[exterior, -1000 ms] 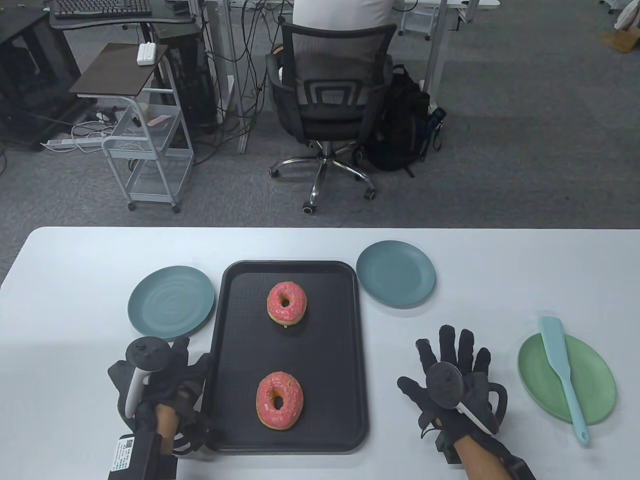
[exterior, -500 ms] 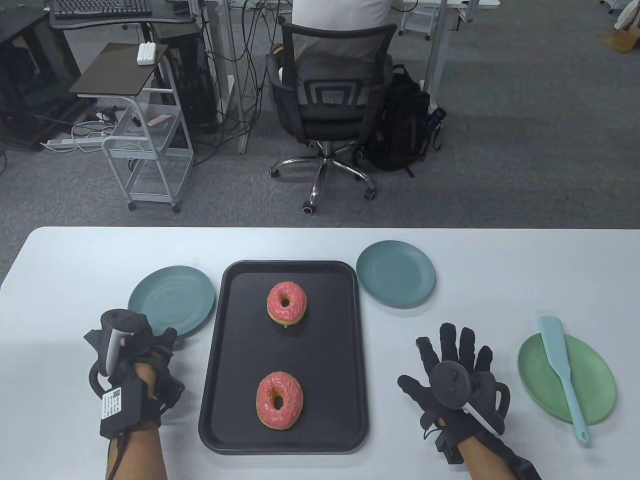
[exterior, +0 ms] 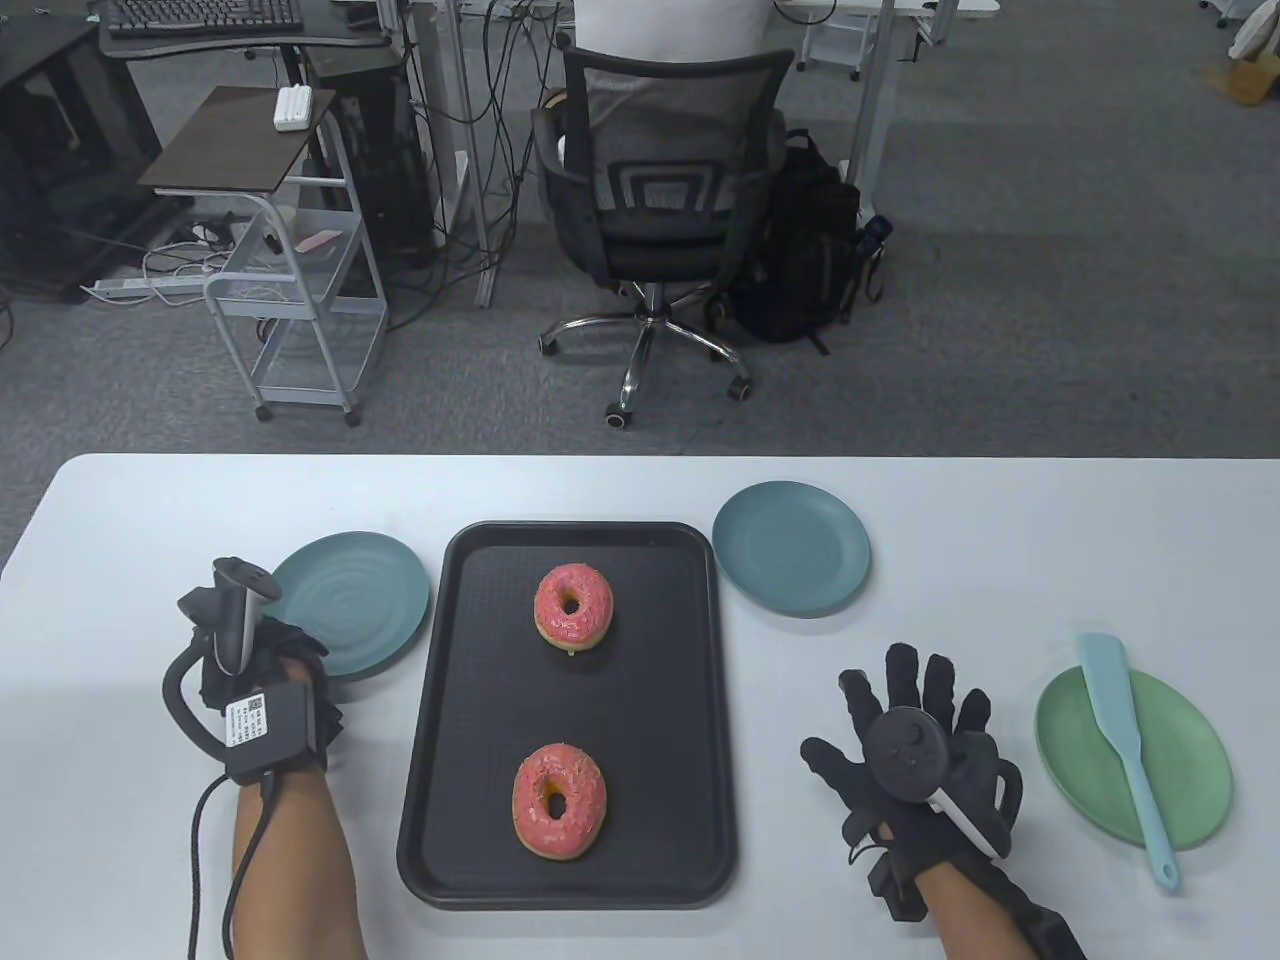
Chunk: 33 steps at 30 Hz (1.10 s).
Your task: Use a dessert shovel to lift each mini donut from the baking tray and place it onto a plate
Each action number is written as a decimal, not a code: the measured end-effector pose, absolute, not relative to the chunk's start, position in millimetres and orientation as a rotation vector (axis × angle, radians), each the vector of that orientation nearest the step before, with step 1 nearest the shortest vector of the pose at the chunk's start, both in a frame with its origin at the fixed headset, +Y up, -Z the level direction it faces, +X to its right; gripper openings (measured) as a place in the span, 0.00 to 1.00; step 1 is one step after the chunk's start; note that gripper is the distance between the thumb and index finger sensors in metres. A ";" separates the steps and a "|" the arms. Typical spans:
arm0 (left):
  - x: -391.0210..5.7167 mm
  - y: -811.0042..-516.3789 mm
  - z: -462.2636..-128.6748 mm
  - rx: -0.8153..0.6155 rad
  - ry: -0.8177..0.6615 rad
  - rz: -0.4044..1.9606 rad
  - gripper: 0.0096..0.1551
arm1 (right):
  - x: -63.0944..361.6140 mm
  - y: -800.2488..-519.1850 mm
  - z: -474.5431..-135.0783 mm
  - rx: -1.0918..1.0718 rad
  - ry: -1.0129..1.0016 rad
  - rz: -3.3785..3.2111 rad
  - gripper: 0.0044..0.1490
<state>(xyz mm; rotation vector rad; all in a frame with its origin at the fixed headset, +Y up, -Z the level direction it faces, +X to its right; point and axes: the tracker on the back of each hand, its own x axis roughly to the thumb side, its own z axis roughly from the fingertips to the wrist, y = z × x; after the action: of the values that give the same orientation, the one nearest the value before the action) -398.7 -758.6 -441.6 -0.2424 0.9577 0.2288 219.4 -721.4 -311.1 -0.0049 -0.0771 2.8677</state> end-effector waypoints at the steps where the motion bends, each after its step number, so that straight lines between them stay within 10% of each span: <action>1: -400.0 -758.4 -441.2 -0.241 0.965 0.247 0.41 | 218.9 -721.7 -311.6 -0.005 -0.077 2.869 0.58; 7: -412.5 -762.7 -429.9 -0.221 0.975 0.595 0.34 | 219.1 -721.4 -311.8 -0.002 -0.084 2.865 0.57; 23: -411.0 -715.0 -399.7 -0.050 0.903 0.648 0.26 | 223.0 -720.9 -309.7 -0.001 -0.089 2.857 0.57; 33: -354.3 -700.6 -376.0 -0.047 0.743 0.866 0.26 | 221.5 -720.8 -305.8 0.006 -0.098 2.889 0.57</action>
<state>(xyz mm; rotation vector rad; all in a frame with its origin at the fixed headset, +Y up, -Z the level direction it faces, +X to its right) -354.3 -700.6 -376.0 -0.0468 0.7428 0.8664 221.5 -720.8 -305.8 0.0062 -0.0982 2.8892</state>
